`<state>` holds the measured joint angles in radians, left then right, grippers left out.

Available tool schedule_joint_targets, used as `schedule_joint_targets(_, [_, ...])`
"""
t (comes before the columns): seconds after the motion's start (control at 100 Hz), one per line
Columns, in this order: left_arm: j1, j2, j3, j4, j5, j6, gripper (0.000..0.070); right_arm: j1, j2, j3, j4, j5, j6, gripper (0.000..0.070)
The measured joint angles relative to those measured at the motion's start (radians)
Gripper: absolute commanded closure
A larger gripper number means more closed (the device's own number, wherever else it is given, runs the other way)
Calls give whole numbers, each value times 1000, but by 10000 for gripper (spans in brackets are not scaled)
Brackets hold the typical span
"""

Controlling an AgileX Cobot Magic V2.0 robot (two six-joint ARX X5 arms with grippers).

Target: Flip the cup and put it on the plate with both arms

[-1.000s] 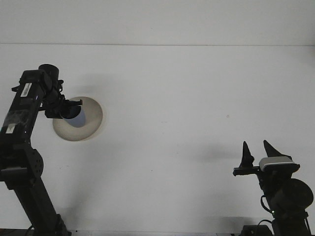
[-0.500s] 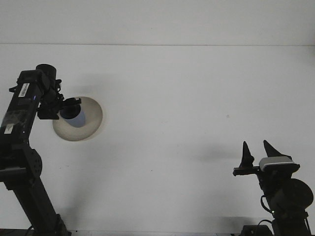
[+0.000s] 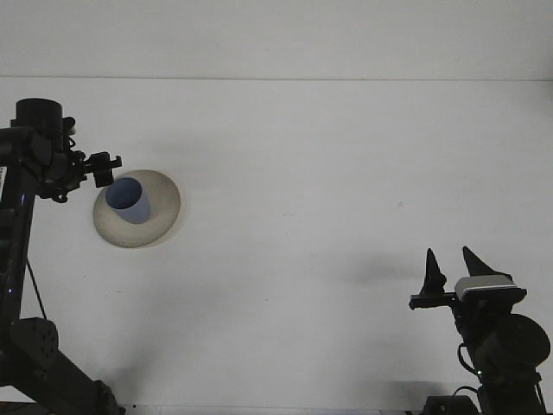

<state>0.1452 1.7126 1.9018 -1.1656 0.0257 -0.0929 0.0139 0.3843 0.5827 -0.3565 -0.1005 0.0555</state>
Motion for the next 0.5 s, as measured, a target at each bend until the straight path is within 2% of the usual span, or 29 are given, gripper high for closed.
schedule_joint_targets(0.31, [-74,-169,0,29,0,-3,318,0,0,0,0,0,0,273])
schedule_joint_targets(0.5, [-138,-293,-65,100,0,-3,318,0,0,0,0,0,0,273])
